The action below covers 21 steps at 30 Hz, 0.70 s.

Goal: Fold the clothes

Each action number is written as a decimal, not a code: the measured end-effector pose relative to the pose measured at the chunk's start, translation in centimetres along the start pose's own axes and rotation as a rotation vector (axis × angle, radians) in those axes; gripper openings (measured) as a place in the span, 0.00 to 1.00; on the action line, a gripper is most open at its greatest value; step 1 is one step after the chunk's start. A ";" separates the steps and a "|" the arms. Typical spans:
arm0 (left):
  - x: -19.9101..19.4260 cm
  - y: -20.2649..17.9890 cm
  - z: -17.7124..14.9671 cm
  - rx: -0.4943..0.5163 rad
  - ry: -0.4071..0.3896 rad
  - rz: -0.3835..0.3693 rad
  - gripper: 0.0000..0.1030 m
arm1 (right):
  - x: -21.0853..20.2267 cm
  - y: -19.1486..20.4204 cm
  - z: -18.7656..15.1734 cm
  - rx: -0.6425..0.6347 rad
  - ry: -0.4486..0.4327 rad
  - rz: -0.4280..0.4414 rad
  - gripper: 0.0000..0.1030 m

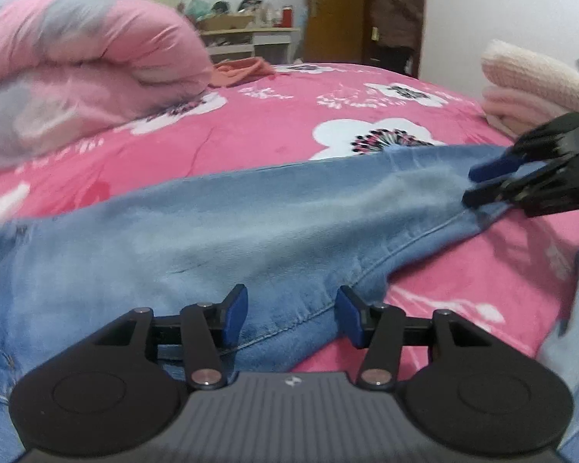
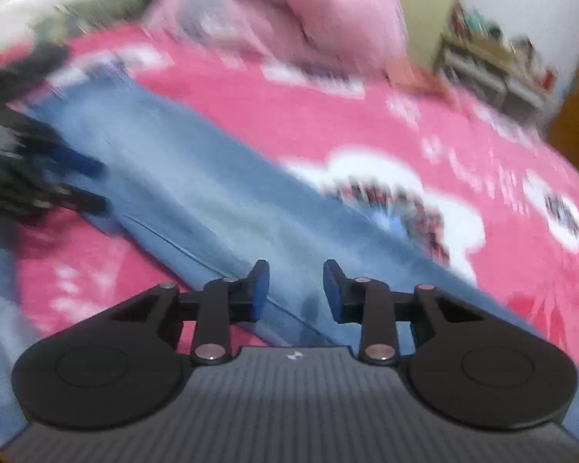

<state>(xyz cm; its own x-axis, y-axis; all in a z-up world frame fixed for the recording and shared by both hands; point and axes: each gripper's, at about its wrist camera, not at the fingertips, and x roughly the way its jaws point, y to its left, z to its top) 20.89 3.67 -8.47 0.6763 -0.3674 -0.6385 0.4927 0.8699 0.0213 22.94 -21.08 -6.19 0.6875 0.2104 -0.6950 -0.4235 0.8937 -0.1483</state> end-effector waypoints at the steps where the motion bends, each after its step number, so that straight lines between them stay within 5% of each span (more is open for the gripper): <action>1: 0.0 0.0 -0.1 0.003 0.000 -0.006 0.51 | 0.7 -0.6 -0.8 0.038 0.042 -0.007 0.30; 4: 0.0 0.2 -0.3 0.002 0.004 -0.017 0.52 | -0.2 -3.1 -3.1 0.187 0.071 0.037 0.30; 10: -0.2 0.9 -0.3 -0.023 0.000 -0.087 0.55 | -4.0 -3.4 -4.7 0.245 0.176 -0.003 0.30; 14: -0.3 1.2 -0.5 -0.051 -0.001 -0.111 0.55 | -5.3 -4.5 -2.3 0.303 0.059 0.019 0.31; 21: -0.4 1.1 -0.6 -0.039 0.000 -0.113 0.56 | 2.6 -5.0 2.7 0.300 0.041 0.039 0.31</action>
<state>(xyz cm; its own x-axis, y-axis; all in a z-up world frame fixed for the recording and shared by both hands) 20.83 4.93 -8.65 0.6173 -0.4639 -0.6354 0.5445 0.8349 -0.0806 28.49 -23.90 -5.35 0.6473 0.2362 -0.7247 -0.2517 0.9637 0.0893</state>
